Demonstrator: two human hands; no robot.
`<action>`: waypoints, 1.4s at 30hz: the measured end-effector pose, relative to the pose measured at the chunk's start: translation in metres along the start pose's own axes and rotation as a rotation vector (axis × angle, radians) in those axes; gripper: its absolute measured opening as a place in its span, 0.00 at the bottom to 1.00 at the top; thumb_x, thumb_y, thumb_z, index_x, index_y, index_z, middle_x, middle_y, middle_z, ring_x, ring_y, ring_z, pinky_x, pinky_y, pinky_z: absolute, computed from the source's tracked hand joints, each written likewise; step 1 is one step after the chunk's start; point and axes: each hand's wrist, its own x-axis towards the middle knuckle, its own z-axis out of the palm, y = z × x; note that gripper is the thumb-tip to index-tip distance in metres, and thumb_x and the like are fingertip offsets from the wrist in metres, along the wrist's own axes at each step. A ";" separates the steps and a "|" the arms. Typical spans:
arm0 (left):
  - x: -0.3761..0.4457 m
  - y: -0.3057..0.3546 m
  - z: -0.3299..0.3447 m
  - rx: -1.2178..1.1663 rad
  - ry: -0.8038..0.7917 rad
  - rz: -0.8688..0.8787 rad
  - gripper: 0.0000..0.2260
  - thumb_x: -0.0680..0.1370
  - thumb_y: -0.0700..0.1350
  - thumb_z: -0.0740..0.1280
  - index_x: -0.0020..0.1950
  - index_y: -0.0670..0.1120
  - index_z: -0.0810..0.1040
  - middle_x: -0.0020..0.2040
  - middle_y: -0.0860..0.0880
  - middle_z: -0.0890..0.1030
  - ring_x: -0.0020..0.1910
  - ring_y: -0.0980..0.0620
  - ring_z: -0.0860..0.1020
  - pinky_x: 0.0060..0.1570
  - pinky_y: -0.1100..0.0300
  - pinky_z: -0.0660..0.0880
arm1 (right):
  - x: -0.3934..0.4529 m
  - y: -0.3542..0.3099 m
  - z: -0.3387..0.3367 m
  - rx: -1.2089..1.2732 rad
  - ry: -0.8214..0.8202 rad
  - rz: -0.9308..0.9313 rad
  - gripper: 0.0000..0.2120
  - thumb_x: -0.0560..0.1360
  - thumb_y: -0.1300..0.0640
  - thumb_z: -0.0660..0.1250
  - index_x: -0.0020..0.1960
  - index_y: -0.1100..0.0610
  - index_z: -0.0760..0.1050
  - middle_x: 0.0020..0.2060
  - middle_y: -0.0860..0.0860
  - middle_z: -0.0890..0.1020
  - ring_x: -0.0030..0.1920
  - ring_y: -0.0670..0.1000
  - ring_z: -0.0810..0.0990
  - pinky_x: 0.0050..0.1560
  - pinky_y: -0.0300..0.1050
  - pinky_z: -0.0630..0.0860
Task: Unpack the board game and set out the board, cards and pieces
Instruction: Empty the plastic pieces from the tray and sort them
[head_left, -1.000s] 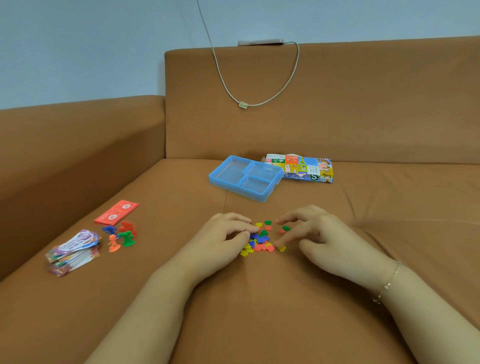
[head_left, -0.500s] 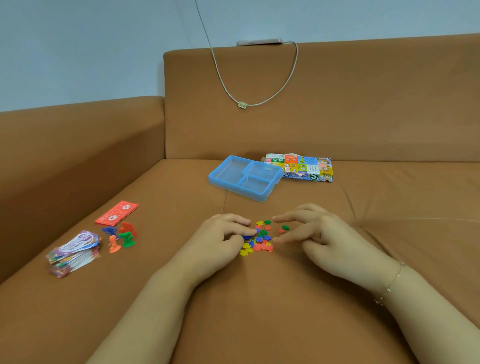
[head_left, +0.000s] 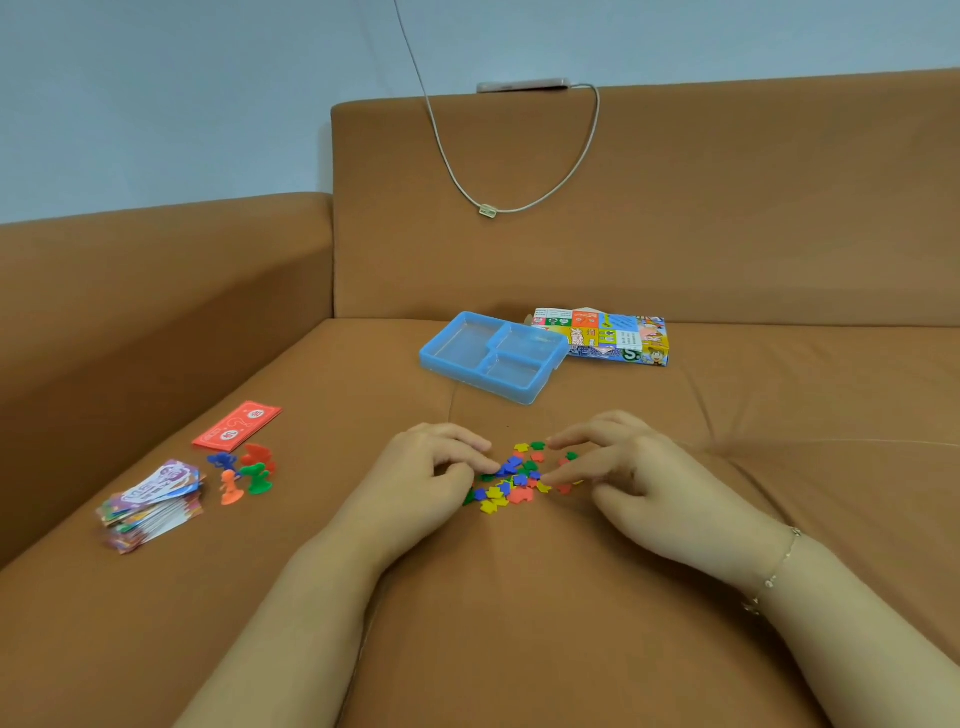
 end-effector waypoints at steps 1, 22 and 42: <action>0.001 0.000 0.000 0.013 -0.009 -0.001 0.18 0.73 0.37 0.59 0.48 0.53 0.85 0.54 0.63 0.78 0.60 0.62 0.69 0.59 0.69 0.64 | 0.000 0.000 0.001 0.003 -0.017 -0.006 0.26 0.68 0.65 0.56 0.54 0.43 0.82 0.59 0.36 0.75 0.62 0.36 0.65 0.59 0.24 0.59; 0.000 0.003 0.004 0.024 -0.109 0.007 0.19 0.72 0.43 0.57 0.56 0.55 0.82 0.62 0.62 0.75 0.63 0.64 0.67 0.59 0.77 0.60 | 0.002 -0.001 0.003 -0.066 -0.028 0.012 0.24 0.72 0.66 0.60 0.61 0.44 0.78 0.62 0.40 0.73 0.64 0.39 0.64 0.63 0.29 0.60; -0.004 -0.001 -0.006 -0.115 0.060 -0.070 0.14 0.70 0.44 0.60 0.42 0.54 0.86 0.53 0.61 0.80 0.52 0.67 0.74 0.44 0.77 0.67 | 0.009 -0.004 0.007 -0.039 -0.057 0.010 0.21 0.71 0.63 0.62 0.57 0.44 0.80 0.64 0.39 0.72 0.64 0.36 0.62 0.60 0.31 0.64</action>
